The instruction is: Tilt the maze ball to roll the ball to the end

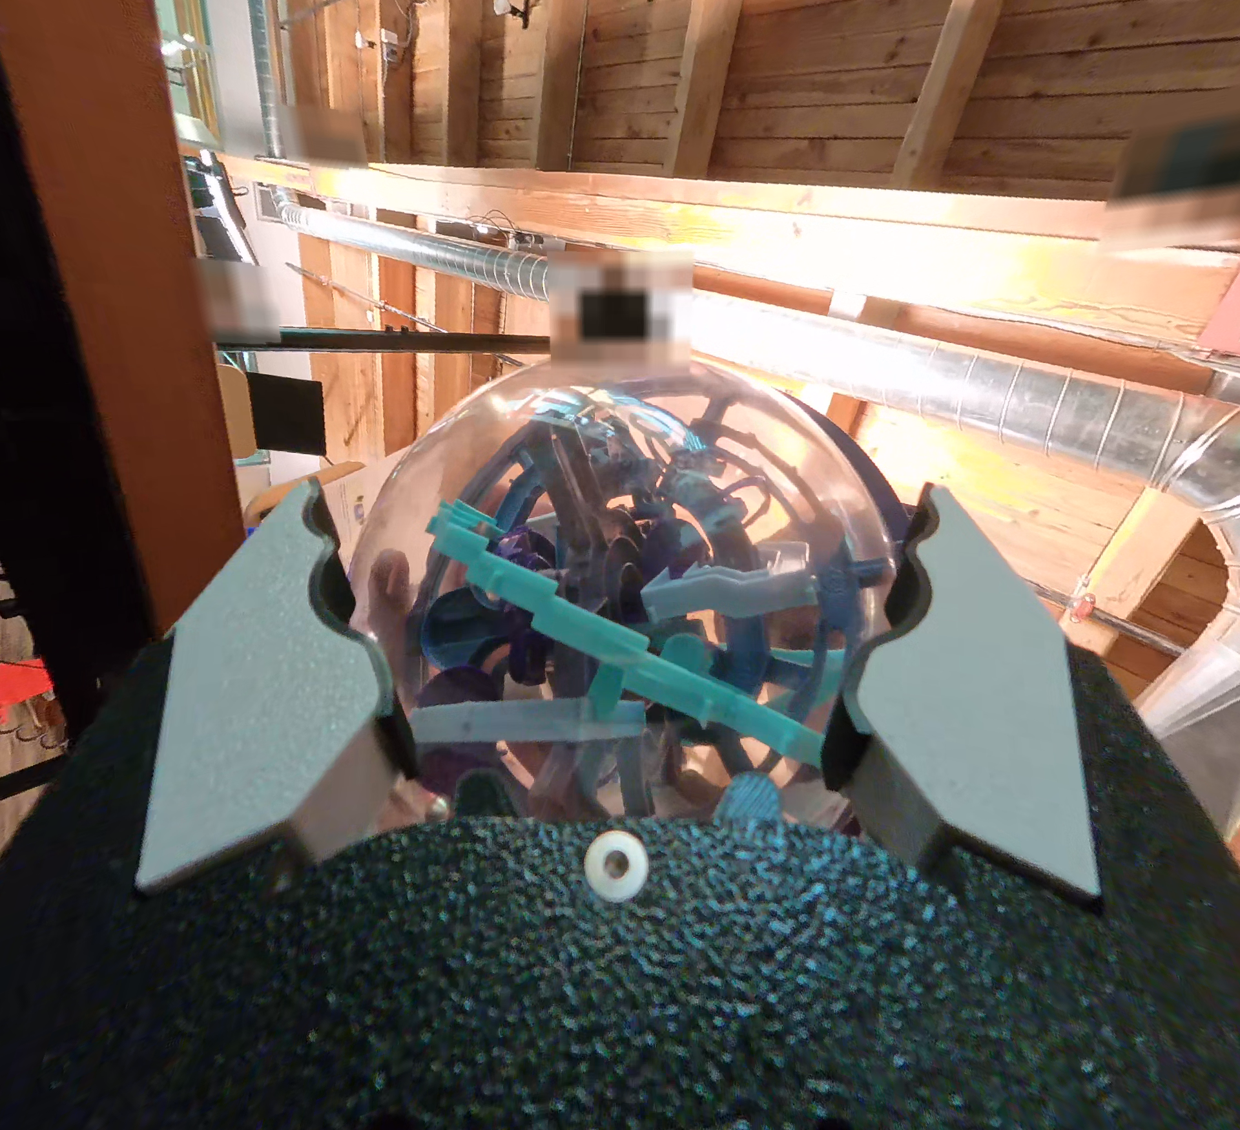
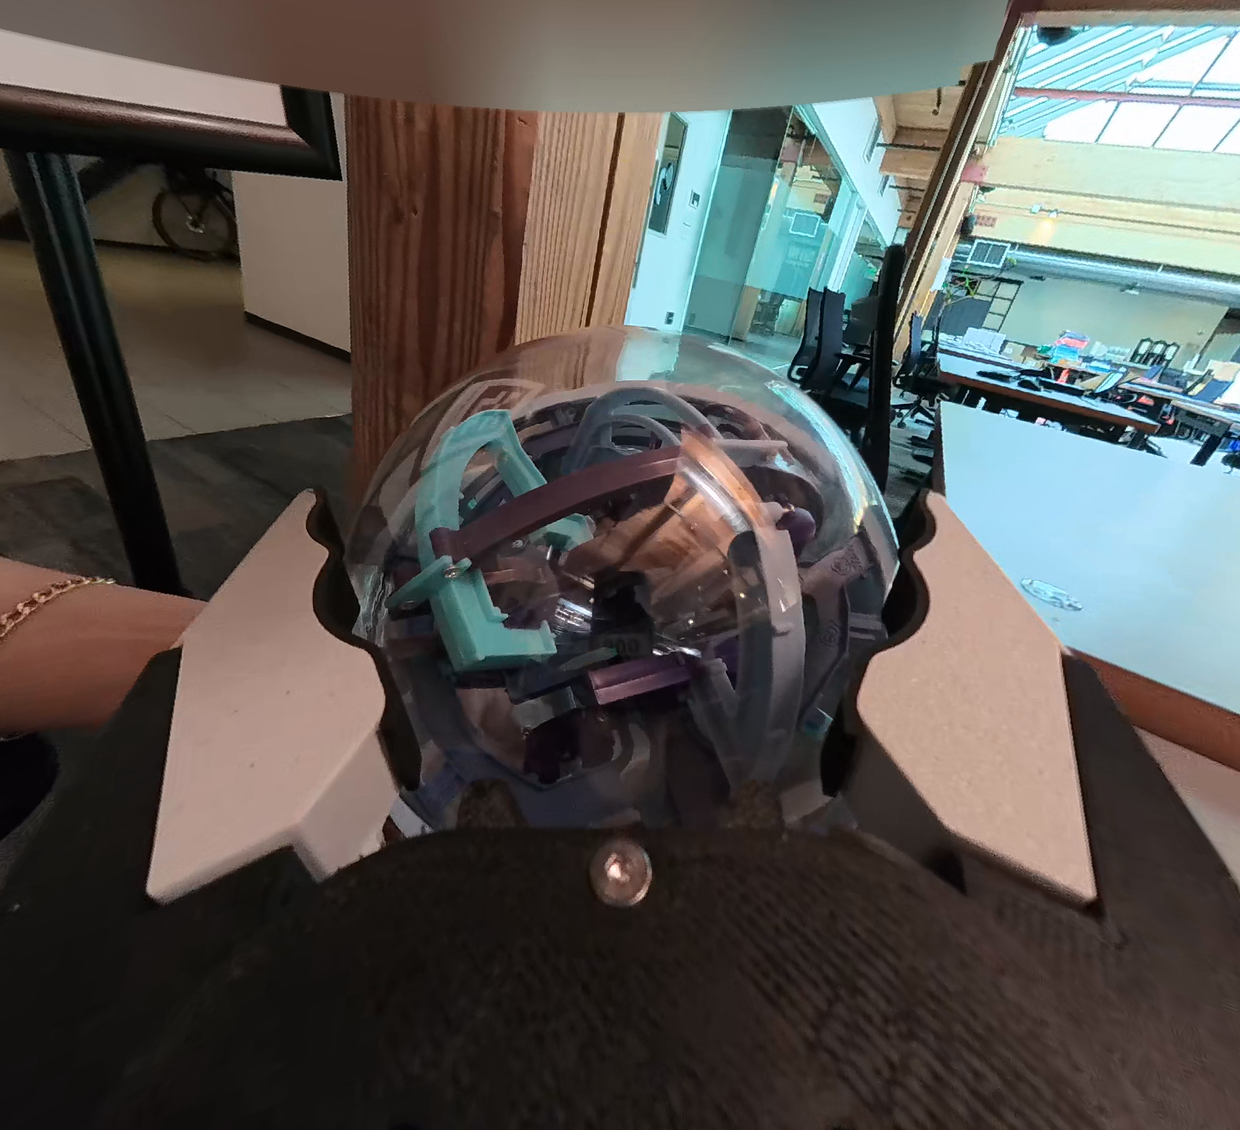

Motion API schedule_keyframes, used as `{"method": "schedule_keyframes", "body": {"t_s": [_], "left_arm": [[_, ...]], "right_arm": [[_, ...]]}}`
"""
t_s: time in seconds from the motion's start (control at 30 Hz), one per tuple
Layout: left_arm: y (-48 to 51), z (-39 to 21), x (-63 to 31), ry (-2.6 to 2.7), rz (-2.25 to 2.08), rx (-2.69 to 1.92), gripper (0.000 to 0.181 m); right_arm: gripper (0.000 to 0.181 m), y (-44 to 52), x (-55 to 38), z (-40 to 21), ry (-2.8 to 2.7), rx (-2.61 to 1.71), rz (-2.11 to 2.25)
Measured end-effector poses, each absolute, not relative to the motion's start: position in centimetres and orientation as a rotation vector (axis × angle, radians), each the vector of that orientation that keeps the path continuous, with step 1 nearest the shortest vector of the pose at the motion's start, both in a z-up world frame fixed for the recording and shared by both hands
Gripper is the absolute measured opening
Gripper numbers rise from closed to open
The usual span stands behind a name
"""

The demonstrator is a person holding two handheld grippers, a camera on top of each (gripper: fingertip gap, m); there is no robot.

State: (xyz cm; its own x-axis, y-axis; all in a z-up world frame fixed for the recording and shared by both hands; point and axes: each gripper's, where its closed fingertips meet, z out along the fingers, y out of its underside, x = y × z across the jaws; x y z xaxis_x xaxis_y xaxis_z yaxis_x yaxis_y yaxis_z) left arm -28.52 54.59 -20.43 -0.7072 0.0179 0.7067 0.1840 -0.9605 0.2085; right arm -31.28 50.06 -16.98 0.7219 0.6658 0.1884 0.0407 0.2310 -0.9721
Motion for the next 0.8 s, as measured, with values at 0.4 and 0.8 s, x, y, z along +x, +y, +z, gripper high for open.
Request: {"method": "schedule_keyframes", "body": {"t_s": [0.4, 0.8], "left_arm": [[55.1, -22.2, -28.3, -0.605, -2.796, -1.211, 0.157], [54.5, -23.3, -28.2, -0.689, -2.759, -1.287, 0.157]], "right_arm": [[0.158, 50.8, -31.0, -18.1, -0.628, -1.35, 0.499], [0.158, 50.7, -30.7, -18.9, -0.577, -1.387, 0.572]]}}
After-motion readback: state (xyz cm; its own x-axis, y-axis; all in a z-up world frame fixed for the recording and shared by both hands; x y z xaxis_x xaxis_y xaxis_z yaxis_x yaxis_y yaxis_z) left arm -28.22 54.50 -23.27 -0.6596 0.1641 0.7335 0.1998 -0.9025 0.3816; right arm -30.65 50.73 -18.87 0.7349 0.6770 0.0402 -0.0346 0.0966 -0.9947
